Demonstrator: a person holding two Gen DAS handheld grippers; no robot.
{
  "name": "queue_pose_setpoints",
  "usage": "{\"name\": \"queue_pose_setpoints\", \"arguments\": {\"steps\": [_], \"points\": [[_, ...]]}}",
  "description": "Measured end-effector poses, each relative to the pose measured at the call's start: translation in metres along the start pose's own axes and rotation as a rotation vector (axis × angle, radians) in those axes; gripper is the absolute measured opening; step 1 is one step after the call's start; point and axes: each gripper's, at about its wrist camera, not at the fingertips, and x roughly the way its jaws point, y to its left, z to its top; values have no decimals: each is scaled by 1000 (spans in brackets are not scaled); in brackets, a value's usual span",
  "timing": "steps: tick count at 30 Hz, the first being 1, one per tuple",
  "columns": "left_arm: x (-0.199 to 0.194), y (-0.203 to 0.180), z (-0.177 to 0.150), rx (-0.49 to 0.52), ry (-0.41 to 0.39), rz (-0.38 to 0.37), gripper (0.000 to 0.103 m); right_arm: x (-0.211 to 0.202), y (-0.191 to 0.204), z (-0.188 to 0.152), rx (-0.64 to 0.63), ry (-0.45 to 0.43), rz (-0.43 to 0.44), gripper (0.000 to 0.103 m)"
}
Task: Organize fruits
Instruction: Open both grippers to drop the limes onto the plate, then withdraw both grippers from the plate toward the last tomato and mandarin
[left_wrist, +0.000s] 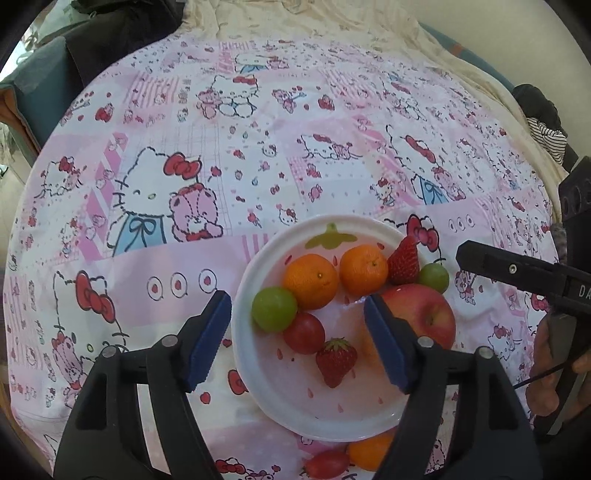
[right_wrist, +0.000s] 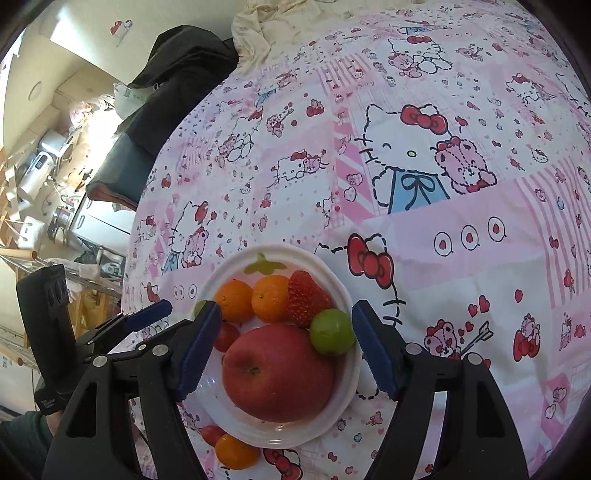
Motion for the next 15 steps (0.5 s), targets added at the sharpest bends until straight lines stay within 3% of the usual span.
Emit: {"name": "queue_pose_setpoints", "arguments": {"steps": [15], "points": [[-38, -5, -19, -8, -62, 29, 72, -44, 16, -18, -15, -74, -13, 76]]}}
